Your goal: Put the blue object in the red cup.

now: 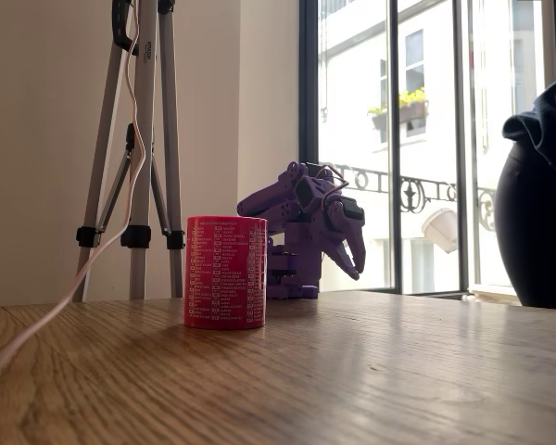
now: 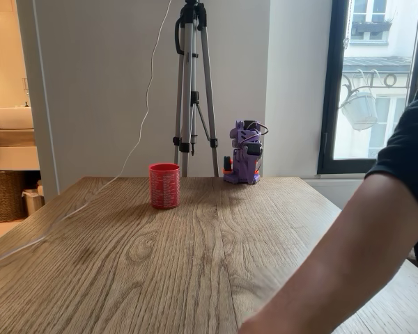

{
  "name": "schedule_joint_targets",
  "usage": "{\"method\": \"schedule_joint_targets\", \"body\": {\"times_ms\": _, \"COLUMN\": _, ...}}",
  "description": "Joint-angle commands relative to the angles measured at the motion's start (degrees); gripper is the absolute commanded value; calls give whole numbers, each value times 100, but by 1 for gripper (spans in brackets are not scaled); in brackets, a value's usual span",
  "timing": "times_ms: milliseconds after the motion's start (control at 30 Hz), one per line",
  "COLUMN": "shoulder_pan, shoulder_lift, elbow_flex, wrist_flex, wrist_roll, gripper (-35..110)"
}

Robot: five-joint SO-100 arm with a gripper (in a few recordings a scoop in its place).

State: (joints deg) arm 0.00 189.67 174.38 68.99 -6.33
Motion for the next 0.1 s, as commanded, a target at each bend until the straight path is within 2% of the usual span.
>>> {"method": "schedule_joint_targets", "body": {"times_ms": 0, "shoulder_pan": 0, "shoulder_lift": -53, "elbow_flex": -88, "wrist_flex": -18, "wrist_roll": -18, "gripper": 0}}
{"method": "schedule_joint_targets", "body": {"times_ms": 67, "shoulder_pan": 0, "shoulder_lift": -53, "elbow_flex": -88, "wrist_flex": -18, "wrist_roll": -18, "gripper": 0}}
